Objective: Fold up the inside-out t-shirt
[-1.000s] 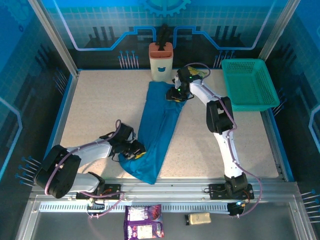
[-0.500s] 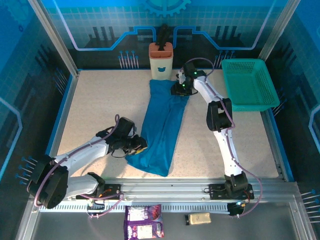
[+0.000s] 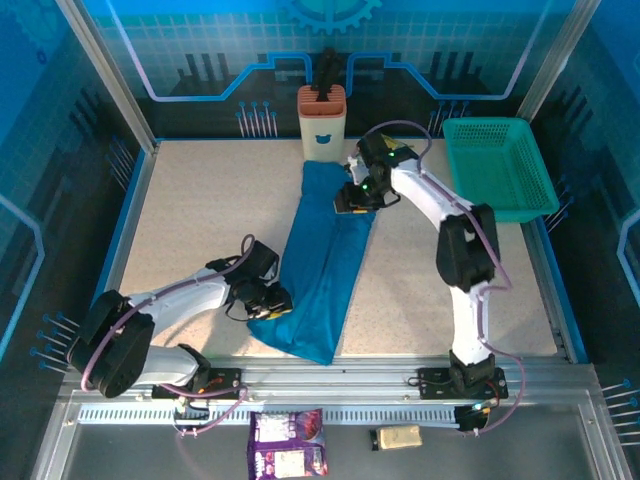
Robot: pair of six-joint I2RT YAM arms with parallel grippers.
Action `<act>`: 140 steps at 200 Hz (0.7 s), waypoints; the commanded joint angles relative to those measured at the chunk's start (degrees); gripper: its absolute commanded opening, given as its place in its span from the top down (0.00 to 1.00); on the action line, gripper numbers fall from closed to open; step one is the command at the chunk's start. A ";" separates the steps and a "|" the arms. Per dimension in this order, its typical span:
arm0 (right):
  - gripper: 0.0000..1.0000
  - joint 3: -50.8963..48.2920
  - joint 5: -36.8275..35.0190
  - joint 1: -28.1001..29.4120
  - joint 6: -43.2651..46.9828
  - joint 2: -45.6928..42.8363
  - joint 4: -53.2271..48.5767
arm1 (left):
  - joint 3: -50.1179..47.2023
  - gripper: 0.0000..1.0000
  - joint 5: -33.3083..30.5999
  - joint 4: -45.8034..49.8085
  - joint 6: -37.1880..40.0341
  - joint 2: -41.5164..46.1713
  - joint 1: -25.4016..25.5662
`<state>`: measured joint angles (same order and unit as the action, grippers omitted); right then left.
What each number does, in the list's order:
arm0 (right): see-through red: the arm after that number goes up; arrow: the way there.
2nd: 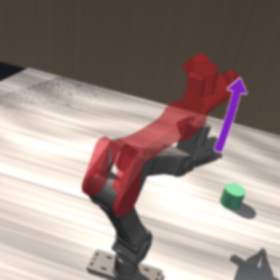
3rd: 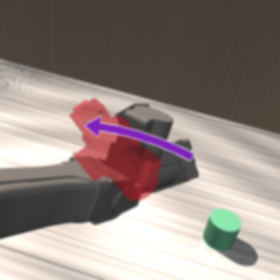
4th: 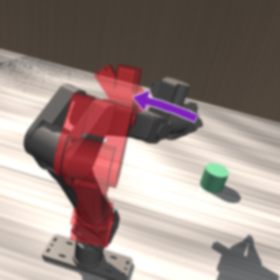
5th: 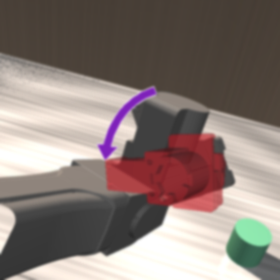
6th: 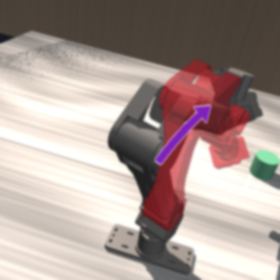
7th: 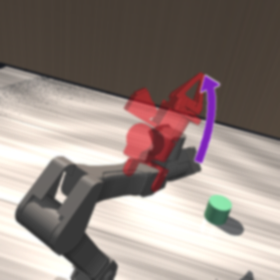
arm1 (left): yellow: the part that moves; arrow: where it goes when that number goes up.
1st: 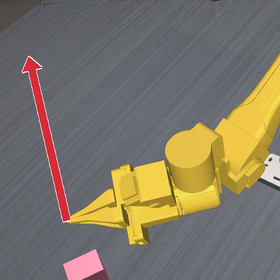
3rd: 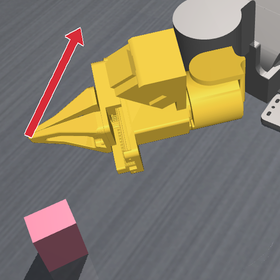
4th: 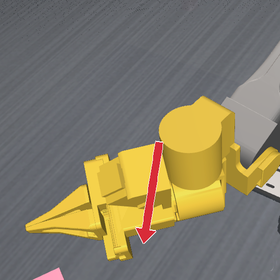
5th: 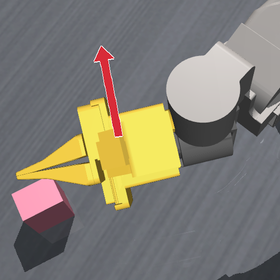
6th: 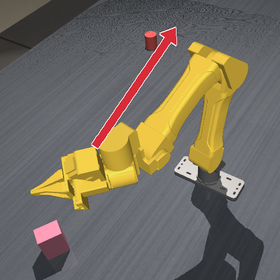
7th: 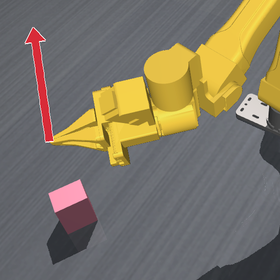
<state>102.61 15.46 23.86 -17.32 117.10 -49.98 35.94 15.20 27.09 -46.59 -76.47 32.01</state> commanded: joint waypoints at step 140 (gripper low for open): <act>0.52 -36.97 -3.53 -4.08 -6.45 -11.90 11.59 | 4.97 0.66 -1.48 -5.65 -10.58 -6.59 15.49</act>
<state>64.90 19.81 23.29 -27.81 106.61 -33.21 38.85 15.20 20.58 -53.87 -83.92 46.19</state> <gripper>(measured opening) 0.481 0.328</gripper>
